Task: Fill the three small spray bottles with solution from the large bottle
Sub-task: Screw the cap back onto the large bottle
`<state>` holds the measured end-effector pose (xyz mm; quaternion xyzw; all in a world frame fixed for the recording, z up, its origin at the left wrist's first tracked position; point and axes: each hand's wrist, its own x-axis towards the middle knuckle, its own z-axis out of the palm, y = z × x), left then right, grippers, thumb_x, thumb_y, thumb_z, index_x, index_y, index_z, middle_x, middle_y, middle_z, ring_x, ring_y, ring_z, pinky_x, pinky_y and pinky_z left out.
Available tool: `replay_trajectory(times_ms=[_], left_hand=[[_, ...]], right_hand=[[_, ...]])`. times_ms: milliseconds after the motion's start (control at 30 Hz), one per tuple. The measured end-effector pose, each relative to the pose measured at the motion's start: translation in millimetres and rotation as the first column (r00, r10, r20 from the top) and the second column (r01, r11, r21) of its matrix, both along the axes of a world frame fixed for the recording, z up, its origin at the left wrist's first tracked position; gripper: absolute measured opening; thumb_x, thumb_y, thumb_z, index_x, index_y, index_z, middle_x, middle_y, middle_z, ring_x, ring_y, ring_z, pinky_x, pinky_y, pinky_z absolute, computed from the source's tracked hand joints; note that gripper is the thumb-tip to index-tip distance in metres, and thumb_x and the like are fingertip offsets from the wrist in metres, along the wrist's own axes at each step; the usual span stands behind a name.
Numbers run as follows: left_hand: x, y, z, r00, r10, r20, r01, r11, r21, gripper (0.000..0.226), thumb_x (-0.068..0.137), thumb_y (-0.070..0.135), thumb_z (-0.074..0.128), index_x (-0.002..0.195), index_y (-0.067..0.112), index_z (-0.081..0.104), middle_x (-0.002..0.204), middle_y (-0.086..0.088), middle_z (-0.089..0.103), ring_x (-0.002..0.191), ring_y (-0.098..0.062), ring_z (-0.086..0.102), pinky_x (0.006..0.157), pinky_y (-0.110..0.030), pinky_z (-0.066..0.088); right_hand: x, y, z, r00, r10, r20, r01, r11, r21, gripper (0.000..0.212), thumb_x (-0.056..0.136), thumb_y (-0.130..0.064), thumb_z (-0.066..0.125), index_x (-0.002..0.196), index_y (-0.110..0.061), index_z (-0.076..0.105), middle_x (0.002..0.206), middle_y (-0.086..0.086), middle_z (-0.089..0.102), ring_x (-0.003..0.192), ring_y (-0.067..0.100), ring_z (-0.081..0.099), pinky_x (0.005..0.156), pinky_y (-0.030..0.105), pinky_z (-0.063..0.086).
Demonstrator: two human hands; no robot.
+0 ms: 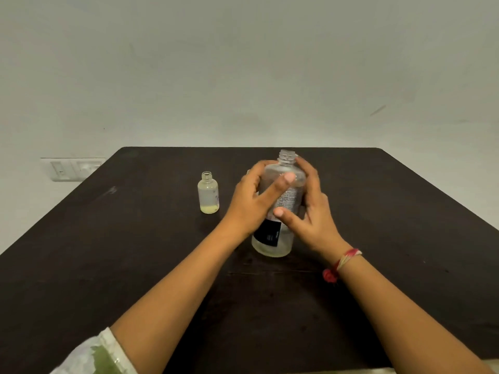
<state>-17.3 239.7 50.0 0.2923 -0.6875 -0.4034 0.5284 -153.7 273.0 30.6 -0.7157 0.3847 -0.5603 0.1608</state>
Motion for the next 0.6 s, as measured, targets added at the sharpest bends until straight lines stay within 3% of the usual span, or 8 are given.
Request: replay_trajectory(times_ms=[67, 167, 233, 300, 367, 433, 533, 600], left_hand=[[1.8, 1.1, -7.1, 0.999, -0.01, -0.03, 0.011, 1.0, 0.012, 0.047, 0.073, 0.064, 0.064, 0.105, 0.029, 0.06, 0.099, 0.003, 0.07, 0.097, -0.019, 0.068, 0.088, -0.052, 0.053], [5.8, 2.4, -9.0, 0.997, -0.013, -0.078, 0.012, 1.0, -0.008, 0.06, 0.068, 0.071, 0.067, 0.107, 0.026, 0.06, 0.097, 0.005, 0.071, 0.095, -0.02, 0.069, 0.083, -0.046, 0.056], [7.7, 2.1, -7.0, 0.994, -0.004, -0.106, 0.002, 1.0, -0.025, 0.063, 0.066, 0.072, 0.068, 0.107, 0.025, 0.059, 0.097, 0.006, 0.071, 0.094, -0.019, 0.069, 0.082, -0.043, 0.056], [9.8, 2.8, -6.0, 0.991, 0.023, -0.13, -0.029, 0.999, -0.042, 0.059, 0.066, 0.07, 0.068, 0.104, 0.027, 0.058, 0.095, 0.011, 0.07, 0.092, -0.014, 0.069, 0.079, -0.035, 0.056], [11.7, 2.4, -8.1, 0.989, 0.049, -0.138, -0.056, 0.997, -0.05, 0.049, 0.069, 0.06, 0.069, 0.104, 0.027, 0.057, 0.093, 0.012, 0.069, 0.09, -0.009, 0.067, 0.077, -0.028, 0.053], [13.0, 3.5, -11.1, 0.989, 0.053, -0.139, -0.06, 0.997, -0.048, 0.044, 0.07, 0.053, 0.065, 0.104, 0.026, 0.057, 0.095, 0.009, 0.067, 0.09, -0.009, 0.066, 0.077, -0.028, 0.052], [11.8, 6.0, -15.4, 0.991, 0.037, -0.127, -0.044, 0.998, -0.054, 0.043, 0.071, 0.051, 0.063, 0.103, 0.024, 0.057, 0.093, 0.008, 0.066, 0.087, -0.013, 0.066, 0.076, -0.031, 0.053], [9.8, 7.8, -17.7, 0.995, 0.033, -0.091, -0.04, 0.996, -0.077, 0.041, 0.071, 0.051, 0.062, 0.102, 0.025, 0.057, 0.09, 0.01, 0.066, 0.084, -0.013, 0.064, 0.074, -0.032, 0.052]], right_hand=[[2.7, -1.0, -2.7, 0.999, 0.022, -0.032, -0.021, 1.0, 0.012, 0.087, 0.077, -0.067, 0.059, 0.144, -0.024, 0.023, 0.12, -0.03, 0.057, 0.108, 0.006, 0.063, 0.09, 0.028, 0.053], [2.3, -4.9, -5.3, 0.999, 0.01, -0.038, -0.011, 0.999, -0.03, 0.078, 0.079, -0.07, 0.053, 0.141, -0.03, 0.027, 0.113, -0.018, 0.064, 0.098, 0.01, 0.067, 0.082, 0.027, 0.054], [-3.4, -8.8, -4.8, 0.996, -0.089, 0.016, 0.09, 0.993, -0.071, 0.071, 0.082, -0.071, 0.047, 0.137, -0.03, 0.032, 0.088, -0.002, 0.068, 0.078, 0.017, 0.067, 0.069, 0.027, 0.054], [-17.0, -15.8, -5.3, 0.955, -0.275, 0.113, 0.284, 0.956, -0.075, 0.056, 0.087, -0.064, 0.047, 0.129, -0.028, 0.042, 0.075, 0.001, 0.061, 0.069, 0.016, 0.063, 0.062, 0.028, 0.052], [-37.5, -26.9, -9.8, 0.871, -0.472, 0.133, 0.478, 0.878, -0.018, 0.039, 0.09, -0.049, 0.054, 0.119, -0.022, 0.051, 0.079, -0.003, 0.057, 0.073, 0.008, 0.059, 0.066, 0.029, 0.051], [-59.1, -38.5, -18.8, 0.796, -0.604, 0.022, 0.6, 0.794, 0.093, 0.035, 0.089, -0.035, 0.062, 0.118, -0.016, 0.054, 0.096, -0.001, 0.055, 0.088, 0.011, 0.057, 0.08, 0.035, 0.051], [-76.0, -52.9, -34.0, 0.794, -0.583, -0.175, 0.606, 0.731, 0.314, 0.058, 0.082, -0.038, 0.07, 0.131, -0.018, 0.047, 0.128, 0.006, 0.047, 0.118, 0.023, 0.049, 0.1, 0.042, 0.043], [-75.4, -56.9, -35.1, 0.832, -0.514, -0.209, 0.551, 0.724, 0.416, 0.074, 0.078, -0.044, 0.073, 0.139, -0.019, 0.04, 0.132, 0.006, 0.048, 0.121, 0.022, 0.048, 0.103, 0.04, 0.042]])
